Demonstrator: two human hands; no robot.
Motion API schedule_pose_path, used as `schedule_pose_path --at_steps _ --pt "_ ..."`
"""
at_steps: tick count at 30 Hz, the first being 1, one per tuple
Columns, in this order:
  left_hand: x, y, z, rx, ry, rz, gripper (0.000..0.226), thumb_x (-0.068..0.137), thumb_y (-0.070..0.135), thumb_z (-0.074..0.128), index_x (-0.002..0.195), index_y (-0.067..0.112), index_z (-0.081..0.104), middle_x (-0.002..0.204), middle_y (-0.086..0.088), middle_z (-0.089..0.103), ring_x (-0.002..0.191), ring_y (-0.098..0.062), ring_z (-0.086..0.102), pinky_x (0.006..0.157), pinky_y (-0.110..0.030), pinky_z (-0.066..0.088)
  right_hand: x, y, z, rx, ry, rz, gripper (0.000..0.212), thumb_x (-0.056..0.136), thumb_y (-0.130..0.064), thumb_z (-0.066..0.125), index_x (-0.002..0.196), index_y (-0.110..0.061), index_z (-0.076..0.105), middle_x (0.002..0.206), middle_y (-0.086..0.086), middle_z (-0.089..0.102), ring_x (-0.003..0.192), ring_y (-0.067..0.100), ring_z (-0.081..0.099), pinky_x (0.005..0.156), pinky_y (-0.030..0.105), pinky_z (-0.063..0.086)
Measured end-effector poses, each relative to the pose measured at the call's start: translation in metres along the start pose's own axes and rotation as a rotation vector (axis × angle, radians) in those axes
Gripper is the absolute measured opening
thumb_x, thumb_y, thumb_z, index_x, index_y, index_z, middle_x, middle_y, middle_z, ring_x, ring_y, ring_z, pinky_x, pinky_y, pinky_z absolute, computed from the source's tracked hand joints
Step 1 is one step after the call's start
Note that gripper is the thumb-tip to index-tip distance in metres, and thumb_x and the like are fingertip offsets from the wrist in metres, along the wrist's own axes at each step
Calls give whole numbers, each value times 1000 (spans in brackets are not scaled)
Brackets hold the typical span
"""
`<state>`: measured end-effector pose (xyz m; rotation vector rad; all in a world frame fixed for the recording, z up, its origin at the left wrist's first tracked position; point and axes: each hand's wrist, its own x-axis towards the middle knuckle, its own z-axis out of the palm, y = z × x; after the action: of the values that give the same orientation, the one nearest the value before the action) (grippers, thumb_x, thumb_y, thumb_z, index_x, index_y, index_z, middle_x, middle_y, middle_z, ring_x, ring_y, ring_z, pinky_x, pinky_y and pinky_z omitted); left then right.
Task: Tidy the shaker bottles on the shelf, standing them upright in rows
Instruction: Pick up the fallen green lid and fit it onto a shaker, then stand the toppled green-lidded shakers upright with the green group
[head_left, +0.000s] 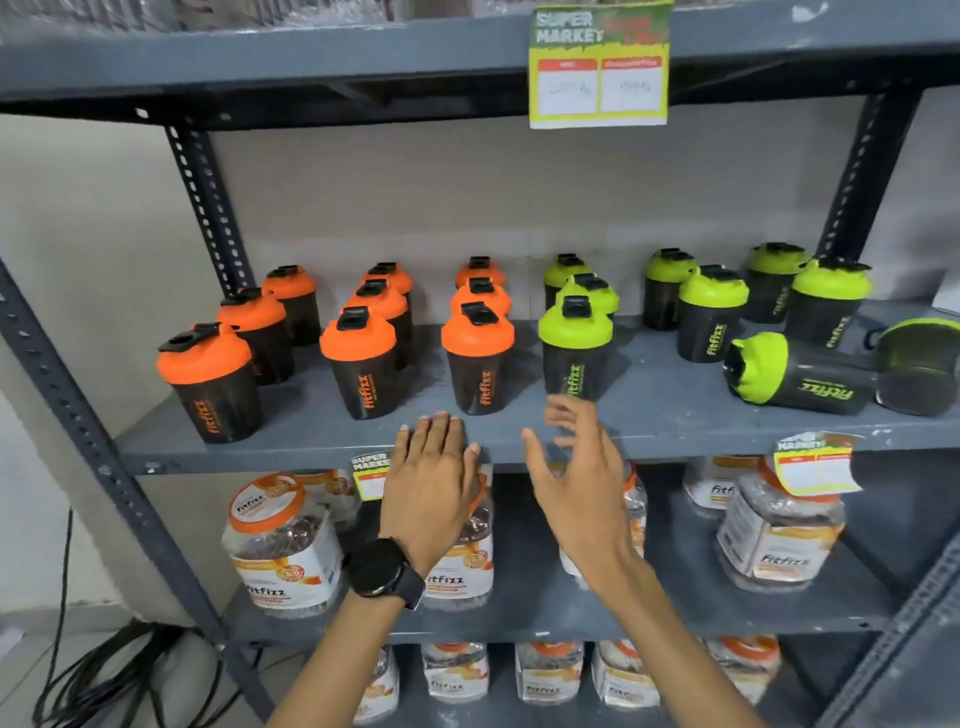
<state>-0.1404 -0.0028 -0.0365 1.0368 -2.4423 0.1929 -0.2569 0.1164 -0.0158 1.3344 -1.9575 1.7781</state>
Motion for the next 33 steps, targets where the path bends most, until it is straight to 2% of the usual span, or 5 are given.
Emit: schedule_pose_path --at_steps 11,16,21,25,33 --pt "18 190 15 -107 -3 91 57 101 45 20 141 13 45 146 -6 51 138 -23 42 119 -42 26 83 92 -175 -80 30 -92 18 91 -16 65 107 -18 58 96 0 65 84 11 63 81 31 53" --pt "55 254 27 -123 -35 74 67 96 45 9 140 11 46 145 -8 52 137 -24 43 119 -42 23 145 133 -230 -330 -185 -169 29 86 -18 66 112 -24 54 107 -1 58 105 23 57 89 45 51" --pt "80 272 33 -83 -90 64 70 93 46 2 139 13 44 146 -7 49 139 -23 39 118 -43 21 174 132 -240 -805 -496 -316 73 78 -33 76 141 -21 41 138 8 42 130 32 39 104 46 39" --pt "96 264 40 -62 -158 71 68 93 46 3 138 12 41 148 -8 46 140 -23 37 116 -43 23 182 128 -228 -990 -676 -226 101 69 -42 83 149 -16 28 145 17 34 135 39 33 108 53 34" --pt "101 257 47 -60 -214 58 59 101 40 15 150 10 25 160 -10 27 148 -23 22 120 -43 16 183 136 -218 -986 -633 -266 86 71 -33 82 140 -13 36 132 14 44 124 37 45 97 49 44"
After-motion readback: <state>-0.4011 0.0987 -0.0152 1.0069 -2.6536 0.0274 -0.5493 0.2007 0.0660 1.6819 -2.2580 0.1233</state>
